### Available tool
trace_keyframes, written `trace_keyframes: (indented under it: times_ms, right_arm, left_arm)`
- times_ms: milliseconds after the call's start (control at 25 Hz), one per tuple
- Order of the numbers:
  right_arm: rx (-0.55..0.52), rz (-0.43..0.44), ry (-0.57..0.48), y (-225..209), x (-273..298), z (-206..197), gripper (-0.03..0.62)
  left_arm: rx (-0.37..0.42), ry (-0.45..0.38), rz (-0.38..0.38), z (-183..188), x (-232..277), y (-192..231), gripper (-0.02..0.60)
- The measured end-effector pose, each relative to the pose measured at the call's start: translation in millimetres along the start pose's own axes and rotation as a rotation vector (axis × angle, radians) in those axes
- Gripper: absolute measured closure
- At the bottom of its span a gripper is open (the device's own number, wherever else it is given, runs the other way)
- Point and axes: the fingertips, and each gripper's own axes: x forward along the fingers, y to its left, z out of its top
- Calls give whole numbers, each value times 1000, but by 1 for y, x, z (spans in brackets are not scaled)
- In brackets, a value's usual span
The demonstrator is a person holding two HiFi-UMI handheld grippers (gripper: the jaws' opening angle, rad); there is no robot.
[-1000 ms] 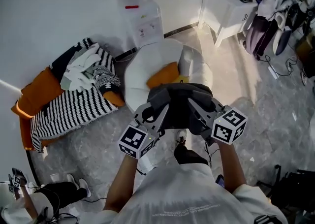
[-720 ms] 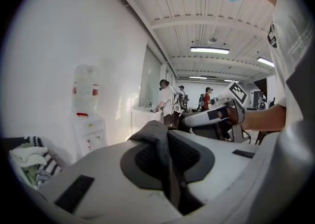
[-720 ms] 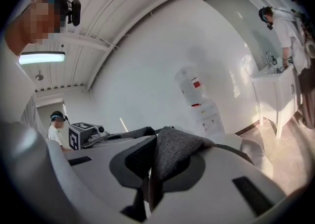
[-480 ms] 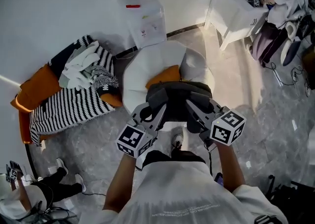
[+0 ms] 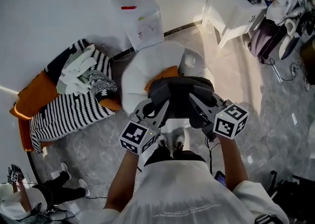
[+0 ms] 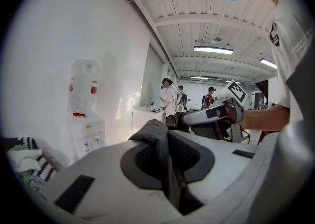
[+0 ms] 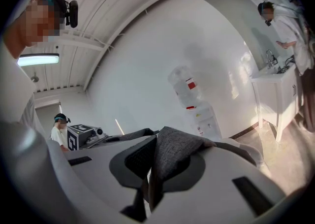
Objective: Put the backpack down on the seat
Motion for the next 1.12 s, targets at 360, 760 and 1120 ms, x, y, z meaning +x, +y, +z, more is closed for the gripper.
trace_keyframes:
  times_ms: [360,760,1120]
  right_arm:
    - [36,-84,-35,-22,12,4,563]
    - [49,-104,-50,-56,16,-3,563]
    - [90,-15,29,-105,45,-15,563]
  left_arm:
    - [14,5,-104,-2,19,15,526]
    - [30,18,-172,-17,49,25,526]
    - [-41,43,-100,-43,88,51,526]
